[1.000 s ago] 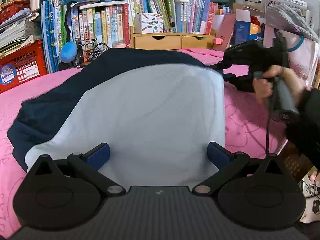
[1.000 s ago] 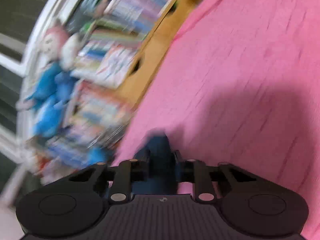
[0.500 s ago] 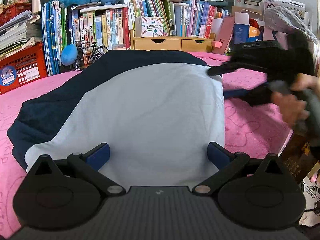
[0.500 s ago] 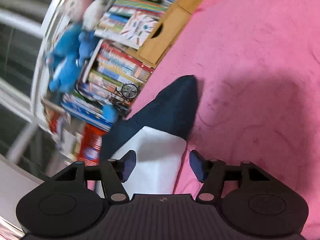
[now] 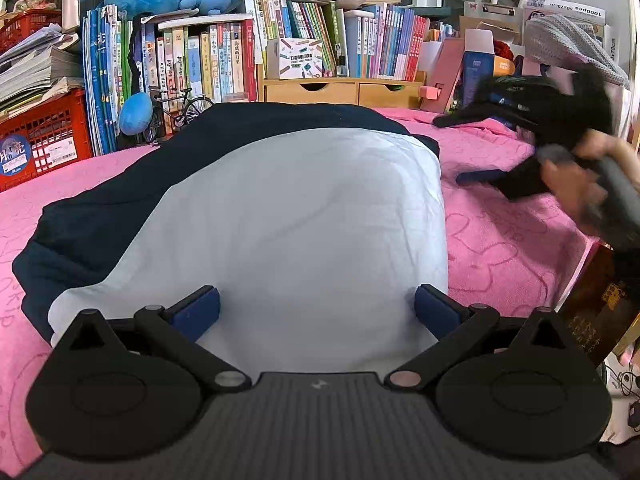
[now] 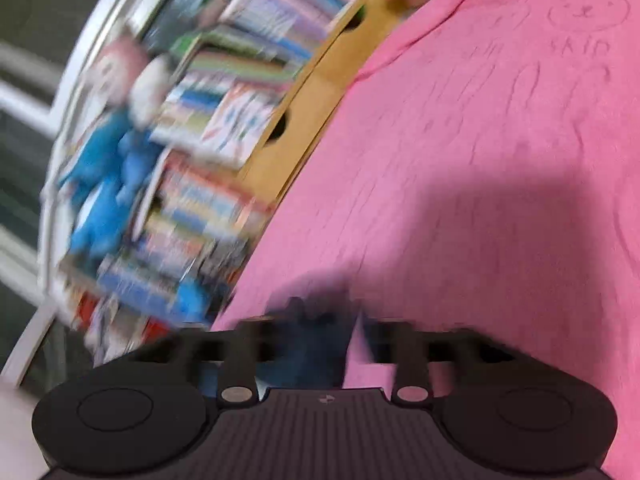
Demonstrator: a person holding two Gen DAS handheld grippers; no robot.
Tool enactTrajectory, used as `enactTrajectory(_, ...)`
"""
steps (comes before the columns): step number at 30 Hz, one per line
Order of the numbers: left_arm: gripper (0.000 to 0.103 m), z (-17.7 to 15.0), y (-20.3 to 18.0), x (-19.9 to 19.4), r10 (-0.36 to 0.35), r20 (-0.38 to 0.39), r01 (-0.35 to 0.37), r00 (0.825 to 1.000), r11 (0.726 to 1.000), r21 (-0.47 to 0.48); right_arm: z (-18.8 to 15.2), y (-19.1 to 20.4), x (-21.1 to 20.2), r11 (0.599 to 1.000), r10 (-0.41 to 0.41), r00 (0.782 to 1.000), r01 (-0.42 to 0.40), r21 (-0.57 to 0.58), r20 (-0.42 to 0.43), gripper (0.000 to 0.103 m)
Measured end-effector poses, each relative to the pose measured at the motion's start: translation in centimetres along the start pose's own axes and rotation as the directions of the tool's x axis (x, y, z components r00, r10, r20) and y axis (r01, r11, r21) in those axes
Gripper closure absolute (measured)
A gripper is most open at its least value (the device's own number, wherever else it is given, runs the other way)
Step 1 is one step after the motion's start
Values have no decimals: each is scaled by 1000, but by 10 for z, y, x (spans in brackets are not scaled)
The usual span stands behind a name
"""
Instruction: Fold clothes
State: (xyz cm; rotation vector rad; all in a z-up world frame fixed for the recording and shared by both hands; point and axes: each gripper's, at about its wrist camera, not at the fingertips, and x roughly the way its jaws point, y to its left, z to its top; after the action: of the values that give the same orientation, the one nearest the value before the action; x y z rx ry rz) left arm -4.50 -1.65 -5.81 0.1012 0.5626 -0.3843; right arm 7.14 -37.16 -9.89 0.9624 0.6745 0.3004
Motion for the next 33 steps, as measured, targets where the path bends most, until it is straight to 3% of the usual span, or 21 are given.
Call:
enactTrajectory(4, 0, 0, 0, 0, 0, -1, 0, 1000, 1000, 1, -35, 18, -8, 995, 42, 996, -49, -84, -77, 21)
enactTrajectory(5, 0, 0, 0, 0, 0, -2, 0, 1000, 1000, 2, -40, 25, -4, 993, 34, 995, -44, -113, -92, 26)
enactTrajectory(6, 0, 1, 0, 0, 0, -3, 0, 1000, 1000, 2, -41, 29, 5, 993, 6, 995, -18, -119, -101, 54)
enactTrajectory(7, 0, 1, -1, 0, 0, -4, 0, 1000, 1000, 2, -41, 33, 14, 993, -24, 994, 10, -122, -110, 66)
enactTrajectory(11, 0, 2, -2, 2, 6, -10, -6, 1000, 1000, 1, -17, 17, 31, 999, 21, 996, -17, 49, -84, 73)
enactTrajectory(14, 0, -1, -3, 2, 5, -2, -5, 1000, 1000, 5, 2, 4, 33, 996, 45, 997, -41, 75, -55, 75)
enactTrajectory(16, 0, -1, -3, 2, 2, -1, -2, 1000, 1000, 10, 11, 5, 35, 999, -22, 1000, 21, 49, 19, 77)
enactTrajectory(17, 0, -2, -3, 2, 1, -1, -1, 1000, 1000, 11, 19, 5, 33, 995, -98, 989, 97, 19, 110, 84)
enactTrajectory(18, 0, -2, -3, 1, -1, -2, 1, 1000, 1000, 13, 31, 0, 35, 989, -147, 973, 148, 9, 176, 84)
enactTrajectory(20, 0, -2, -2, -2, -3, -7, 3, 1000, 1000, 7, 50, -20, 41, 985, -140, 981, 125, 115, 136, 93)
enactTrajectory(22, 0, 0, 1, -8, -10, -29, 10, 1000, 1000, -2, 52, -19, 34, 991, -73, 992, 60, 122, 103, 91)
enactTrajectory(23, 0, 3, 3, -12, -15, -47, 14, 999, 1000, -14, 44, -10, 25, 997, -65, 993, 61, 46, 97, 86)
enactTrajectory(26, 0, 9, 22, -38, 0, -19, -1, 1000, 998, -67, 15, 19, -1, 980, -35, 997, 48, -191, 72, 23)
enactTrajectory(28, 0, 10, 36, -52, 35, 16, -33, 999, 995, -90, -15, 31, -13, 957, 23, 1000, -18, -289, 14, 22)
enactTrajectory(30, 0, 8, 52, -54, 120, 13, -118, 993, 987, -109, -46, 41, -26, 931, 47, 998, -58, -362, -40, 22)
enactTrajectory(33, 0, 0, 75, -43, 270, -63, -276, 961, 952, -132, -93, 60, -41, 882, 49, 993, -95, -462, -110, 22)
